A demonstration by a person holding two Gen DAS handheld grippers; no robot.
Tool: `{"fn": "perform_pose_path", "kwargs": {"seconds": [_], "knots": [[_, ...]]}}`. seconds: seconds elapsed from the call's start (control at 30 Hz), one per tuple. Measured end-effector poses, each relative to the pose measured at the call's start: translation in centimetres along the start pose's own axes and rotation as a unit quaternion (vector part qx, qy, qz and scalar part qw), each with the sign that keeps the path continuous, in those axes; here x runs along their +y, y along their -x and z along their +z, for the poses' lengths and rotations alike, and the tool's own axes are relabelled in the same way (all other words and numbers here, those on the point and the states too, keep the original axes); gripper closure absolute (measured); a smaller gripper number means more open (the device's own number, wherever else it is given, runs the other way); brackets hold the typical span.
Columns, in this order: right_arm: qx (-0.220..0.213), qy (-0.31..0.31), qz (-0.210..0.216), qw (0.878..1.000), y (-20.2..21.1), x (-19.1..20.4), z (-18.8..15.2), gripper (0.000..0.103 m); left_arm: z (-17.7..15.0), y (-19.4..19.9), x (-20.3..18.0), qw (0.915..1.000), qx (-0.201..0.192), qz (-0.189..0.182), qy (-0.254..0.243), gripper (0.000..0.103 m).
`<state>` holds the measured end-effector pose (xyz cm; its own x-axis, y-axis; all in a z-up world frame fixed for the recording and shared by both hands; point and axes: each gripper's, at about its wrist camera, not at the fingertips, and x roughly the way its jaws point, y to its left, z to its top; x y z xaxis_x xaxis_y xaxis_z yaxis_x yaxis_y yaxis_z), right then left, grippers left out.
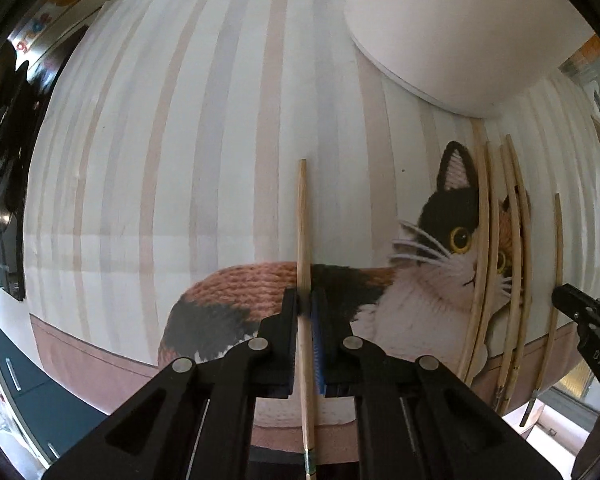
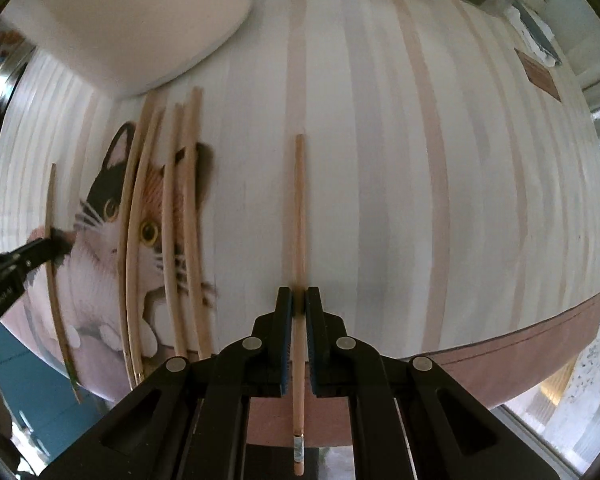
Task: Organize utensils
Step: 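Grasp another chopstick with the left tool while the right tool grasps one too, then lift both held chopsticks and carry them toward the pink holder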
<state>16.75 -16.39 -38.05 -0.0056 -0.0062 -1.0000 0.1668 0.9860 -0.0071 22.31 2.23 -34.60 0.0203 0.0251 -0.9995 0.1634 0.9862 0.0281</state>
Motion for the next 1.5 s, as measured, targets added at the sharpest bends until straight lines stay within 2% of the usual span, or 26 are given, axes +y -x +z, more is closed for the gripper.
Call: {"fn": "perform_pose_path", "kwargs": {"seconds": [0.13, 0.23, 0.43, 0.97, 1.13, 1.5], "knots": [[0.002, -0.006, -0.004, 1.000, -0.3, 0.6, -0.6, 0.096, 0.3, -0.1, 0.0, 1.0000, -0.003, 0.003, 0.000, 0.098], [0.006, -0.001, -0.006, 1.000, -0.4, 0.1, -0.9, 0.096, -0.8, 0.2, 0.2, 1.0000, -0.005, -0.001, 0.004, 0.098], [0.004, -0.004, -0.008, 1.000, 0.4, 0.5, 0.2, 0.095, -0.9, 0.4, 0.8, 1.0000, -0.007, -0.002, 0.004, 0.098], [-0.006, -0.007, -0.011, 1.000, 0.2, 0.2, -0.3, 0.096, -1.2, 0.7, 0.4, 0.9998, -0.017, 0.007, 0.009, 0.098], [-0.033, -0.034, 0.009, 0.999, 1.3, -0.7, -1.0, 0.096, -1.5, 3.2, 1.3, 0.9986, -0.048, 0.007, 0.022, 0.098], [-0.138, -0.054, 0.012, 0.989, 8.3, -1.7, -1.8, 0.096, -0.8, 11.3, 2.0, 0.9899, -0.140, -0.005, 0.021, 0.098]]}}
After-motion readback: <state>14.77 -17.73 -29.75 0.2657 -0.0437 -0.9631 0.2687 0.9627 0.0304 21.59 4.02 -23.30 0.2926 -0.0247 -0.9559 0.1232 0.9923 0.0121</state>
